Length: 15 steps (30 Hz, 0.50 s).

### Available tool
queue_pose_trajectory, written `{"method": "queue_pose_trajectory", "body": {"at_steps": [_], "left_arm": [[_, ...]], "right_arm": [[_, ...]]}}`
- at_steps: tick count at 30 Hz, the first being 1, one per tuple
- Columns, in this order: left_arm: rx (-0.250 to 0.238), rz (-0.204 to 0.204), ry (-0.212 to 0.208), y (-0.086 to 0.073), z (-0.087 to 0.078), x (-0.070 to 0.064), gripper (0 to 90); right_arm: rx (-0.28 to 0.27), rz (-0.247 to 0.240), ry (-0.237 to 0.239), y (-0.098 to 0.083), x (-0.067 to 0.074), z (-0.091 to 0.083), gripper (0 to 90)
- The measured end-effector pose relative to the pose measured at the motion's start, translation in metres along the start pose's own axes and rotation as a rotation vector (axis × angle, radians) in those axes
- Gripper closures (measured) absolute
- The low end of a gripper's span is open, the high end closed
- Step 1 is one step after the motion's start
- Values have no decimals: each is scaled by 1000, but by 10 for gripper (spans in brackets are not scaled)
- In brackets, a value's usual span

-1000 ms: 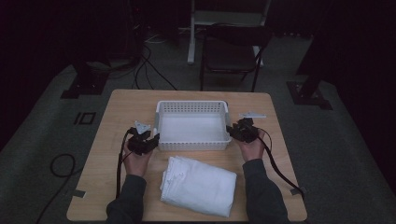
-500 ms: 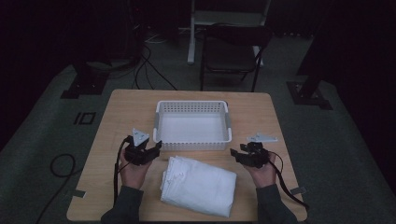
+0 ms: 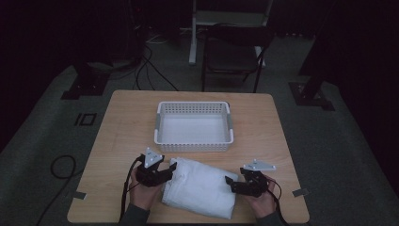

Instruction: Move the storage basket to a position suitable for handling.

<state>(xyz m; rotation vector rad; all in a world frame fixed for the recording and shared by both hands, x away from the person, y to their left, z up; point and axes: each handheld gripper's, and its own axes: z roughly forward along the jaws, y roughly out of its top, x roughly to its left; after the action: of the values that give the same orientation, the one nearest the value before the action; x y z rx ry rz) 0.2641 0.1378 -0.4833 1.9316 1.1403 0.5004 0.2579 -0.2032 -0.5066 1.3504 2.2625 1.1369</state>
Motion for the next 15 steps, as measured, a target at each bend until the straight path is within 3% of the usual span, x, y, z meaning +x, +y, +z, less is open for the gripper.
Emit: {"method": "queue_pose_trajectory", "body": {"at_steps": [4, 5, 6, 12, 15], "left_arm": [[19, 21, -3, -6, 3, -9, 402], [59, 37, -1, -13, 12, -14, 402], [69, 33, -5, -17, 16, -15, 402], [82, 4, -21, -23, 23, -9, 409], [82, 6, -9, -24, 25, -8, 409]], "right_arm": [[29, -5, -4, -12, 8, -4, 213], [49, -12, -4, -17, 9, -1, 218], [63, -13, 4, -19, 10, 2, 221], [87, 6, 15, -18, 6, 19, 252], [87, 1, 13, -17, 5, 25, 263]]}}
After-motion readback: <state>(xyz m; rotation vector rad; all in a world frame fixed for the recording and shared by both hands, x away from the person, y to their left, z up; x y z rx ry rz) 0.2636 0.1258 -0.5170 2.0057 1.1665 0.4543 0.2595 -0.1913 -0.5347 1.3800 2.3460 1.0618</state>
